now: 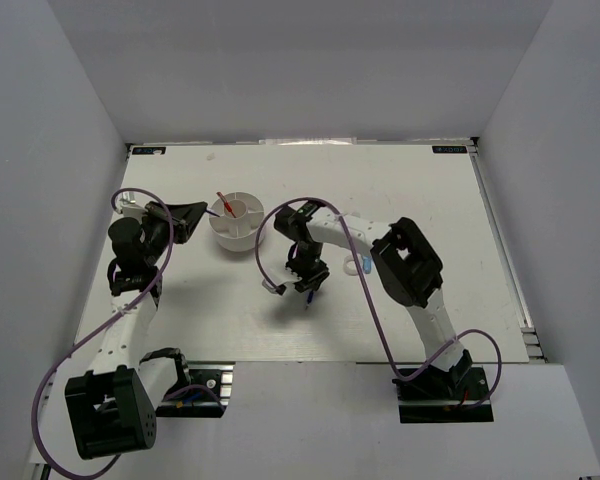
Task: Sort the stationery into containers
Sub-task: Move the pen to the center of the board, then pick up the pen from the center of the board.
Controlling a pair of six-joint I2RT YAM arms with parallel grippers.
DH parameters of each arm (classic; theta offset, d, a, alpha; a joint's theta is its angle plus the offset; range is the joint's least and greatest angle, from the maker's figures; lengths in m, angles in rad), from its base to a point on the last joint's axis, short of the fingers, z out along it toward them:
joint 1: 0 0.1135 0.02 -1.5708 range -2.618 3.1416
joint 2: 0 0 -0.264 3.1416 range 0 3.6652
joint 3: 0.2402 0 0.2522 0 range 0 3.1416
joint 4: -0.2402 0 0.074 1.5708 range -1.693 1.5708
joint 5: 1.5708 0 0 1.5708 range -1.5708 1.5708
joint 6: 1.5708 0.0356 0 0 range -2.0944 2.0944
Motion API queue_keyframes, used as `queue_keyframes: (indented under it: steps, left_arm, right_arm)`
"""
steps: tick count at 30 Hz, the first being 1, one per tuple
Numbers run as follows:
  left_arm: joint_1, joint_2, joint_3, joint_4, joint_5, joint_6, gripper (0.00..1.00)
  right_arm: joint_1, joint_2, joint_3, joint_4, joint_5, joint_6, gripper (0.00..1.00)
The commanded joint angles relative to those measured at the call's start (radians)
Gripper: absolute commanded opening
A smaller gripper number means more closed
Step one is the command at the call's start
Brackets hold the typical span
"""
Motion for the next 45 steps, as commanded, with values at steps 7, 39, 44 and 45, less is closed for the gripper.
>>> queue_keyframes:
  steps: [7,39,44,45]
  left_arm:
    - [0.005,-0.012,0.023,-0.012,0.011,0.022,0.00]
    - [-0.013,-0.025,0.042,0.003,0.083,0.071,0.00]
    - [-0.013,-0.011,0.040,0.015,0.083,0.073,0.00]
    - [-0.013,-0.009,0.039,0.015,0.080,0.073,0.00]
  right_arm:
    - [0.004,-0.082,-0.300,0.198,-0.019,0.089,0.27]
    - [-0.104,-0.116,-0.401,0.338,0.119,-0.092,0.42]
    - [-0.130,-0.106,-0.393,0.322,0.167,-0.167,0.37]
    - [-0.138,-0.109,-0.393,0.324,0.173,-0.182,0.36]
